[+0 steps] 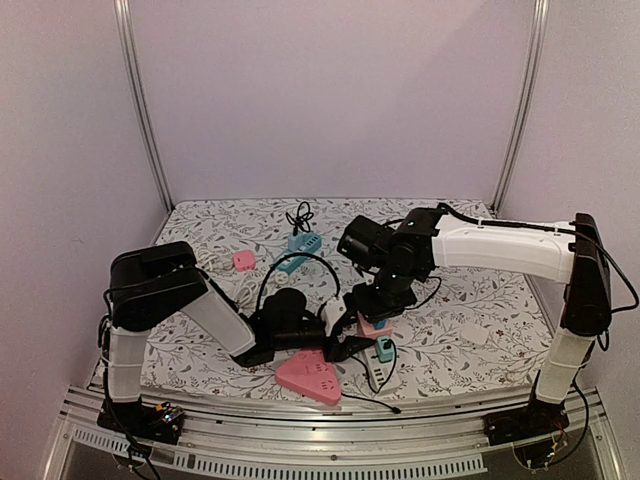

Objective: Insert the plug
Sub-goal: Insert the plug into the socket.

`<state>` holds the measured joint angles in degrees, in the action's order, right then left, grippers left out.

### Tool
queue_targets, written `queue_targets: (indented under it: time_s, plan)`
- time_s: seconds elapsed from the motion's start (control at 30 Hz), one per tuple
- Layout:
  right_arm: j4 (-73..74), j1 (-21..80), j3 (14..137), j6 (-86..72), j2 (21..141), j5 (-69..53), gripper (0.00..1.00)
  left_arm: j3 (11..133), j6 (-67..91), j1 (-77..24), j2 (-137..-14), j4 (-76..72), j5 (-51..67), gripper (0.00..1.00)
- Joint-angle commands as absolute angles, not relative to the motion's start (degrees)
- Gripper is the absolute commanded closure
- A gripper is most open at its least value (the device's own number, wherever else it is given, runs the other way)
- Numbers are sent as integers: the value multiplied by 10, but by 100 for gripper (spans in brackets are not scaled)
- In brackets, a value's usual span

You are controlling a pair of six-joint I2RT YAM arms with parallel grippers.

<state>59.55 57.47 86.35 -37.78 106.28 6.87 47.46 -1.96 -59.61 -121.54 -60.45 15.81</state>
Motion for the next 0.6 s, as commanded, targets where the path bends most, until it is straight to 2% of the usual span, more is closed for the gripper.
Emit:
queue_targets:
  time_s: [0.0, 0.57]
  plan:
    - [636, 559, 782, -347, 1168, 81, 100, 469, -47, -605, -1193, -671, 169, 92]
    - [688, 540, 811, -317, 1145, 139, 100, 461, -50, -606, -1187, -665, 185, 96]
